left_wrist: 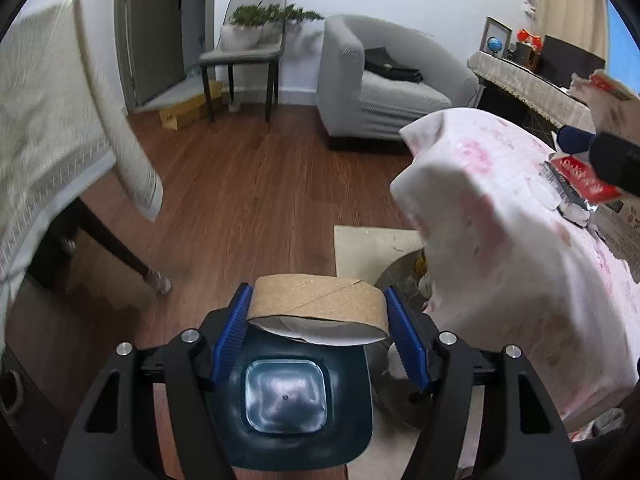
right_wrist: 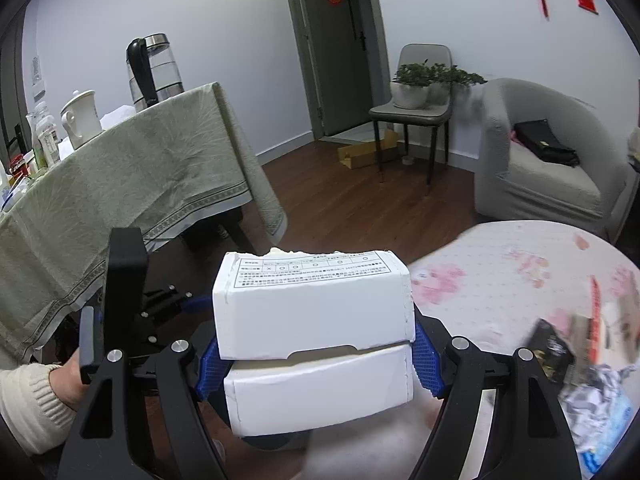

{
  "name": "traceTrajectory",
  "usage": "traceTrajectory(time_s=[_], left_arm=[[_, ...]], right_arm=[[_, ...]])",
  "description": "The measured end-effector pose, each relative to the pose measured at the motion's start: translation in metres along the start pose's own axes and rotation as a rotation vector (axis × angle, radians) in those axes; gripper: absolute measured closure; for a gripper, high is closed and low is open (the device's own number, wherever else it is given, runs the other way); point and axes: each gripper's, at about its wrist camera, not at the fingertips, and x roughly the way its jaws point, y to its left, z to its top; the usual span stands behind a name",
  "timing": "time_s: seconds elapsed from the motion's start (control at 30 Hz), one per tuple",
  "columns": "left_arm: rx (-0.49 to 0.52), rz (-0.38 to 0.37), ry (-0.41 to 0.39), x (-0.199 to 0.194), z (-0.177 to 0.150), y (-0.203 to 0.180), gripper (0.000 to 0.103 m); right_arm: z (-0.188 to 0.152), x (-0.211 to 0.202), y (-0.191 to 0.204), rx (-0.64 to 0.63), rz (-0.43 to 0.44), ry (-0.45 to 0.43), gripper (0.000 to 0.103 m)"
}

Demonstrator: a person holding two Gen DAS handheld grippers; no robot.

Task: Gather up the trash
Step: 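Carry both items over the teal bin while the left tool opens to drop the tape roll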

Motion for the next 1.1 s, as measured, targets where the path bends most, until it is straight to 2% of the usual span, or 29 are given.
traceTrajectory(time_s=[0.07,0.17,0.4,0.53,0.7,0.9,1.1], left_arm=[[-0.029,-0.014,0.03,0.005,-0.006,0.012,0.034],[-0.037,0.009,0.054,0.01,-0.014,0.024,0.034],[-0.019,0.033,0.115,0.021,-0.027,0.038,0.033],[0.008,0.021,0.127,0.024,-0.033,0.041,0.024],[0.011,0.02,0.137,0.024,-0.037,0.05,0.022],[-0.034,0.031,0.104,0.014,-0.033,0.068,0.022],[-0.09,0.045,0.028,-0.011,-0.018,0.09,0.03]], right_arm=[[0.002,0.008,0.008,-0.004,0.014,0.007,0.027],[0.003,0.02,0.02,-0.019,0.031,0.019,0.027],[0.001,0.044,0.036,-0.038,0.051,0.055,0.027],[0.003,0.055,0.042,-0.038,0.057,0.067,0.027],[0.003,0.07,0.049,-0.033,0.066,0.085,0.027],[-0.003,0.094,0.057,-0.026,0.06,0.136,0.027],[-0.015,0.118,0.063,-0.03,0.045,0.203,0.027]])
